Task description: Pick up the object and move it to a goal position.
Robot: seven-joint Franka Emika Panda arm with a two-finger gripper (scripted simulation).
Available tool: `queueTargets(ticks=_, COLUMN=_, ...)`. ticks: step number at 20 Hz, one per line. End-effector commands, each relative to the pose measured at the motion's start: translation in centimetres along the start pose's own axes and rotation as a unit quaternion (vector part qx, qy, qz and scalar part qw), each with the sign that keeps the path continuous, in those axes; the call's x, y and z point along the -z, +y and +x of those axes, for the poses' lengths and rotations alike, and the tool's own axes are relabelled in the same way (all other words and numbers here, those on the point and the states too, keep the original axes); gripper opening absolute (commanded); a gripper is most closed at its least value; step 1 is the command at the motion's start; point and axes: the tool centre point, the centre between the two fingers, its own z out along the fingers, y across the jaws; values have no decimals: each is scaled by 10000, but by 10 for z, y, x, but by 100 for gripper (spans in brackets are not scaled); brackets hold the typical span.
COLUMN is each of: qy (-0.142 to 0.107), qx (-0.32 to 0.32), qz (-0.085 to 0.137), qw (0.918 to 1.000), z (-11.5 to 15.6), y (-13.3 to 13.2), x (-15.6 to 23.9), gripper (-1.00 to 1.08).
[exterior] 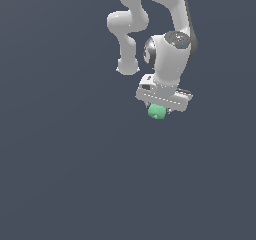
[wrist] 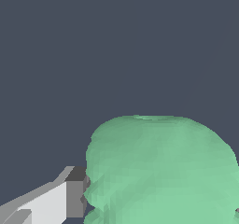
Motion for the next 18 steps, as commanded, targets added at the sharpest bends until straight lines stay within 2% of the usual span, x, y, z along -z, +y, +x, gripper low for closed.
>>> queueTargets(ticks=1, qy=4, qx=0, qz=-3, qw=10000, z=-12, y=-5, x=28, gripper=-100)
queueTargets(ticks=11, qy=6, qx=-1, qz=-6, qw=10000, z=-60, y=-29, x=140, gripper=-100)
queueTargets(ticks=18, qy=4, qx=0, qz=-7, qw=10000, z=-85, y=-43, x=203, gripper=-100)
